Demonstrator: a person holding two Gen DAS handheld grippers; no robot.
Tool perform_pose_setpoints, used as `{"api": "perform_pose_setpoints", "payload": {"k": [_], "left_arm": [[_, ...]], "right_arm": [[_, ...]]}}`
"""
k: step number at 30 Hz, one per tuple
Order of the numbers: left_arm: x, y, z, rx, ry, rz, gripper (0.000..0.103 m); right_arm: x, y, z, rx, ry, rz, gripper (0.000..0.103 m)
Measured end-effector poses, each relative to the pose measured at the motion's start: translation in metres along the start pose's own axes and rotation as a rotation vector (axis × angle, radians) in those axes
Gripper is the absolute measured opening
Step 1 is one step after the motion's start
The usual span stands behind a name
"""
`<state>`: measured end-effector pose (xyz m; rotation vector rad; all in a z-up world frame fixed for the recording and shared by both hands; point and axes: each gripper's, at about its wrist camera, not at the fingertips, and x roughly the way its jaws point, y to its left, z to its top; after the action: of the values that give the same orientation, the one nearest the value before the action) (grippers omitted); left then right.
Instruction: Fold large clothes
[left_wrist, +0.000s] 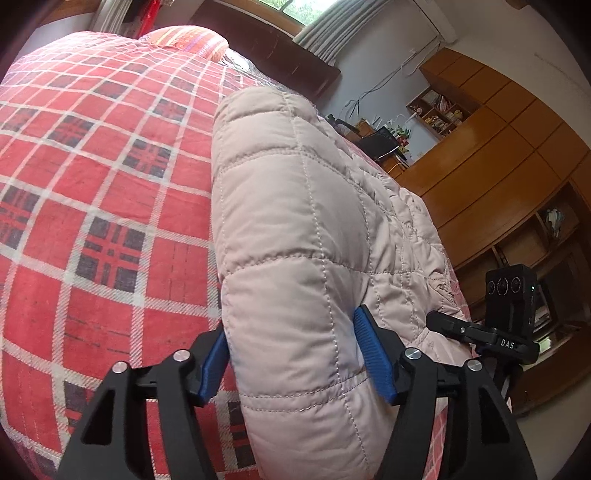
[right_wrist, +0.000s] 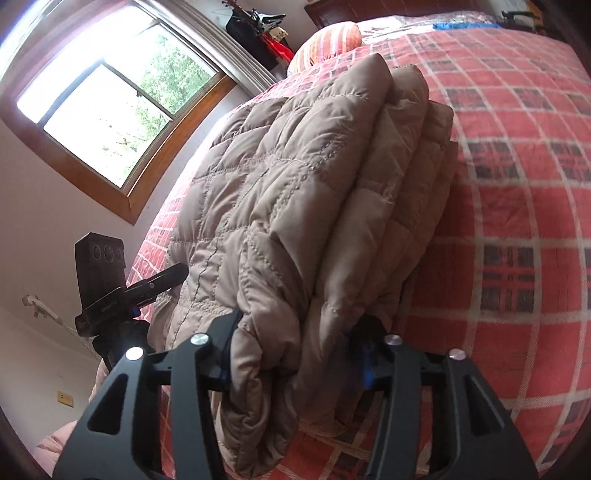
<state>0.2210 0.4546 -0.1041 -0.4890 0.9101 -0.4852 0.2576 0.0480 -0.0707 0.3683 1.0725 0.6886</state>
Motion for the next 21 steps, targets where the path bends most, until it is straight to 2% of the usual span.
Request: {"api": "perform_pose_setpoints", "payload": {"k": [4, 8, 11, 16, 21], "left_arm": [[-0.013, -0.011, -0.007, 0.037, -0.02, 0.071, 0.073], [-0.035, -0.028, -0.022, 0.07, -0.051, 0.154, 0.079], [-0.045, -0.037, -0.036, 0.08, -0.056, 0.22, 0.079], [-0.068, -0.045, -0.06, 0.08, -0.069, 0.277, 0.079], [-0.085, -0.059, -0.078, 0.092, -0.07, 0.358, 0.08]], "right_arm": [[-0.009, 0.002, -0.003, 0.013, -0.014, -0.001, 0.072], [-0.029, 0.011, -0.019, 0.005, -0.045, -0.031, 0.081], [-0.04, 0.021, -0.036, -0.015, -0.058, -0.08, 0.084], [-0.062, 0.035, -0.066, -0.032, -0.084, -0.122, 0.087], [-0.076, 0.052, -0.094, -0.033, -0.093, -0.226, 0.091]]}}
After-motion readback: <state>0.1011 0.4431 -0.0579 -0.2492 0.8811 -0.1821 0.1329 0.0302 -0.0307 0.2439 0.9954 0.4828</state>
